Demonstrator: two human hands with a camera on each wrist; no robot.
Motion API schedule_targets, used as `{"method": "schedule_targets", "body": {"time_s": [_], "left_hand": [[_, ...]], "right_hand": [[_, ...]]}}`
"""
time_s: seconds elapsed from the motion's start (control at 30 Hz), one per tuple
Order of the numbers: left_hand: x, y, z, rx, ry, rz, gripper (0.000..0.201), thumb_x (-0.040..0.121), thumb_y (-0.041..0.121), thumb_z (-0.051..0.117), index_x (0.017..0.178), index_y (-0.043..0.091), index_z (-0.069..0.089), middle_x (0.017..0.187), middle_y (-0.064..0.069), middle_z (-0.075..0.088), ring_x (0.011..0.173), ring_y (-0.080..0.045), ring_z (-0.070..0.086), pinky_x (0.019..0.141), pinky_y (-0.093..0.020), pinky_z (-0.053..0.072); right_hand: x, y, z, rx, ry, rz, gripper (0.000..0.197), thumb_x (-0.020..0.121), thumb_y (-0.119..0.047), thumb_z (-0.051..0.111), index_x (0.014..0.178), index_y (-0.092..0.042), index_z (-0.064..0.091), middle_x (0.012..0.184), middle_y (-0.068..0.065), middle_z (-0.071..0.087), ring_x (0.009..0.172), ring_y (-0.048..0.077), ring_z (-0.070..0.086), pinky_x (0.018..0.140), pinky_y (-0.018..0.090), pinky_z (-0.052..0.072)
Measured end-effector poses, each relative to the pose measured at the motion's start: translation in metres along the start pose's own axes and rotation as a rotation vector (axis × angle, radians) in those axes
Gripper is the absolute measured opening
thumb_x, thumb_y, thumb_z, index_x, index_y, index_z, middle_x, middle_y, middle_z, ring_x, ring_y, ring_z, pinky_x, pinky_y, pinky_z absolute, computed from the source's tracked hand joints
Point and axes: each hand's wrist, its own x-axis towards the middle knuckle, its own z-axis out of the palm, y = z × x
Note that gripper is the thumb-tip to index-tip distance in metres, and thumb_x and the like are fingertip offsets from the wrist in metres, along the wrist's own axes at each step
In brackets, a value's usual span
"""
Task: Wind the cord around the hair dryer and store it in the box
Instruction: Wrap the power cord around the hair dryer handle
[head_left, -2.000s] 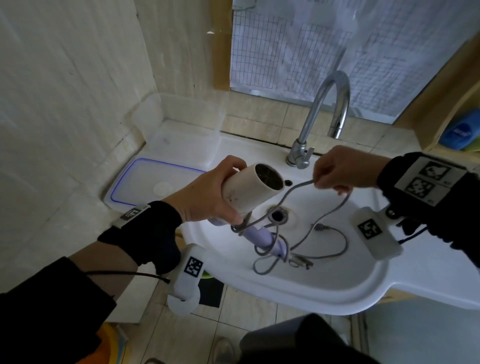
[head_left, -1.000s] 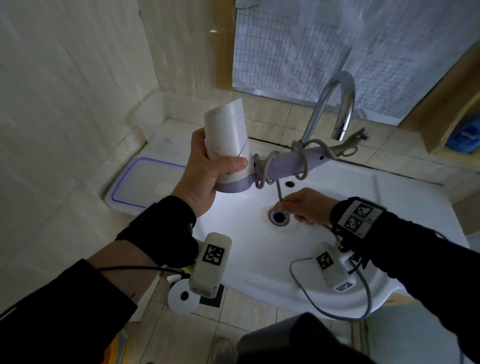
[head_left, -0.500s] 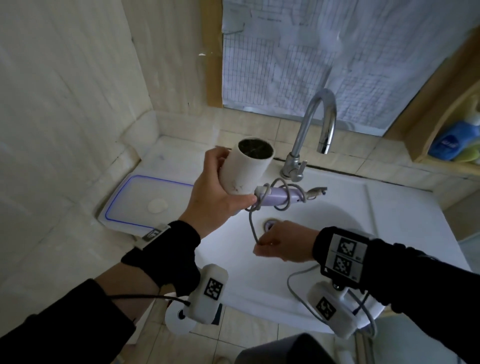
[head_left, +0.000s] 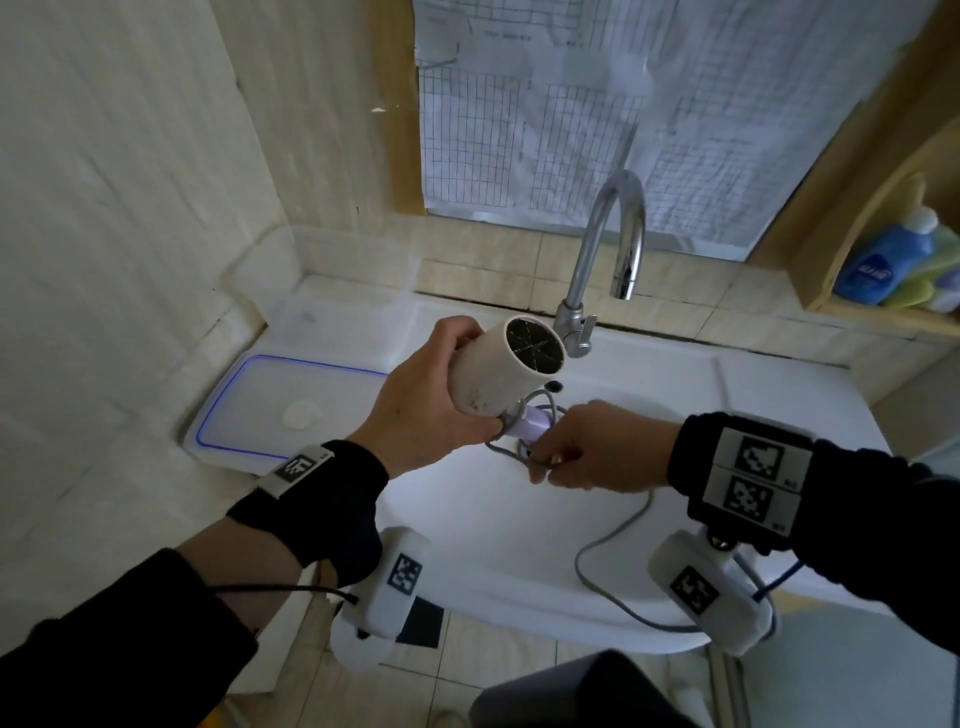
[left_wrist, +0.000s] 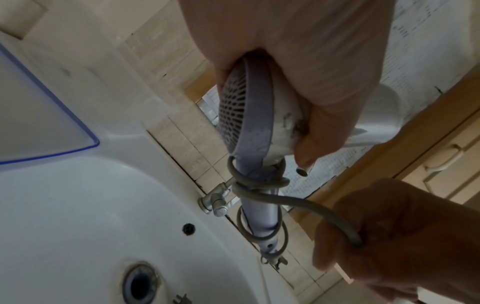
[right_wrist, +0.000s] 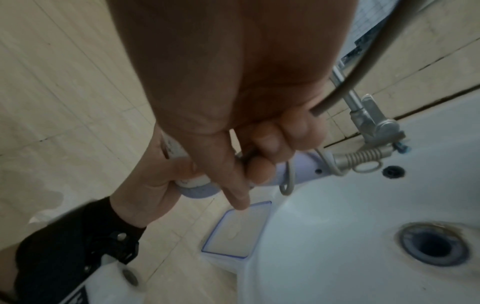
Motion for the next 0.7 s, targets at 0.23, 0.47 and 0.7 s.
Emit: {"method": "schedule_targets", "body": {"time_s": [0.23, 0.47, 0.7], "left_hand": [[0.004, 0.002, -0.002, -0.013, -0.052, -0.008, 0.075, 0.053, 0.021, 0.086, 0.107, 0.033, 0.035, 0.093, 0.024, 0.050, 0.081, -0.003, 0.054, 0.063, -0.005, 0.039], [0.002, 0.003, -0.006, -0.117, -0.257, -0.060, 0.076, 0.054, 0.013, 0.085, 0.105, 0.039, 0.036, 0.104, 0.015, 0.052, 0.090, -0.007, 0.056, 0.063, -0.022, 0.050], [-0.001, 0.004, -0.018, -0.372, -0.469, -0.156, 0.073, 0.043, 0.025, 0.079, 0.105, 0.042, 0.044, 0.100, 0.004, 0.058, 0.089, -0.012, 0.064, 0.070, -0.029, 0.056]], "right_hand": [[-0.001, 0.006, -0.020, -0.017, 0.104, 0.030, 0.014, 0.084, -0.019, 0.063, 0.093, -0.018, 0.073, 0.060, -0.016, 0.053, 0.056, -0.001, 0.048, 0.065, 0.016, 0.041], [-0.002, 0.021, -0.033, -0.049, 0.146, 0.102, 0.008, 0.081, -0.010, 0.061, 0.079, -0.016, 0.066, 0.067, -0.003, 0.060, 0.055, 0.006, 0.051, 0.056, 0.015, 0.044], [-0.009, 0.059, -0.045, 0.065, 0.093, 0.139, 0.018, 0.077, -0.029, 0.072, 0.064, -0.018, 0.067, 0.052, -0.004, 0.058, 0.041, 0.003, 0.049, 0.047, 0.017, 0.044]]}}
